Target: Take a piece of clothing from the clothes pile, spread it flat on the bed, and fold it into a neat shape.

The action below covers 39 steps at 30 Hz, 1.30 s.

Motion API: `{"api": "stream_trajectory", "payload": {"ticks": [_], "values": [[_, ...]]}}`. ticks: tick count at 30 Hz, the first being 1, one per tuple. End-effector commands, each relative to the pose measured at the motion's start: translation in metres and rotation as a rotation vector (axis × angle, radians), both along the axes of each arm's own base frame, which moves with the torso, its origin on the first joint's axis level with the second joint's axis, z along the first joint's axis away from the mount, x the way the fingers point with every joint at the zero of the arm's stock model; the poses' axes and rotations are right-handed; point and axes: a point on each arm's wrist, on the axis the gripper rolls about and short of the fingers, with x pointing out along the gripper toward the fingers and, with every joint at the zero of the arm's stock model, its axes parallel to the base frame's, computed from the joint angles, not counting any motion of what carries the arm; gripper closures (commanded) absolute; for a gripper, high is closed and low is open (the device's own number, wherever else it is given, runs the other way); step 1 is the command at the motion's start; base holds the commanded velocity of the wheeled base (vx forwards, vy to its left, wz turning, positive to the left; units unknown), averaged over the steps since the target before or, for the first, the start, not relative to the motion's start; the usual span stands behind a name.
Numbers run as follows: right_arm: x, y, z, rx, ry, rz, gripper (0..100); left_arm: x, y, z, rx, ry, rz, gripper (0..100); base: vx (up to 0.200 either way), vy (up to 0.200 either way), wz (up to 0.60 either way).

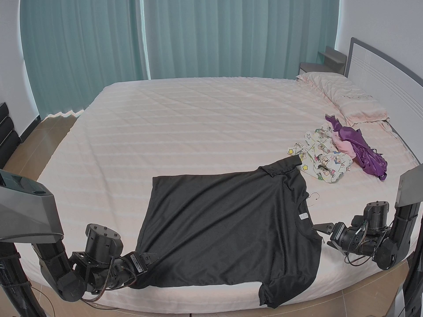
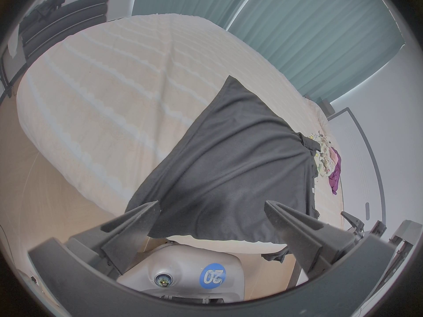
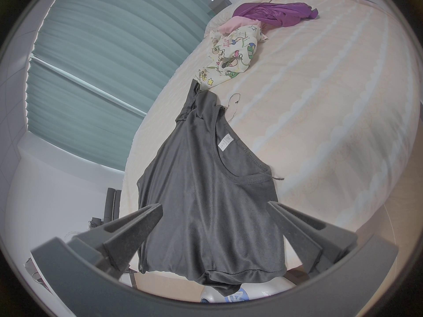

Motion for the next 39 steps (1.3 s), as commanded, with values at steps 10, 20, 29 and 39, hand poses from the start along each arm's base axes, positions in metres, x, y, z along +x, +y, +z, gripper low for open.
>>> {"api": "stream_trajectory", "payload": {"ticks": [10,20,29,39], "values": [[0.010,0.001,-0.001,-0.021,-0.046,0.015,0,-0.004,-0.009,0.000,-0.050,0.020,-0.040,0,0.000,-0.200,0.00],[0.080,0.032,-0.021,-0.041,-0.075,0.106,0,0.002,-0.011,0.003,-0.194,0.056,-0.034,0,0.000,0.000,0.00],[0.108,0.059,-0.059,-0.106,-0.054,0.173,0,0.008,-0.006,0.002,-0.221,0.060,-0.009,0,0.000,0.000,0.00],[0.113,0.059,-0.068,-0.182,-0.069,0.162,0,0.009,-0.009,-0.002,-0.246,0.084,0.016,0,0.000,0.000,0.00]]}}
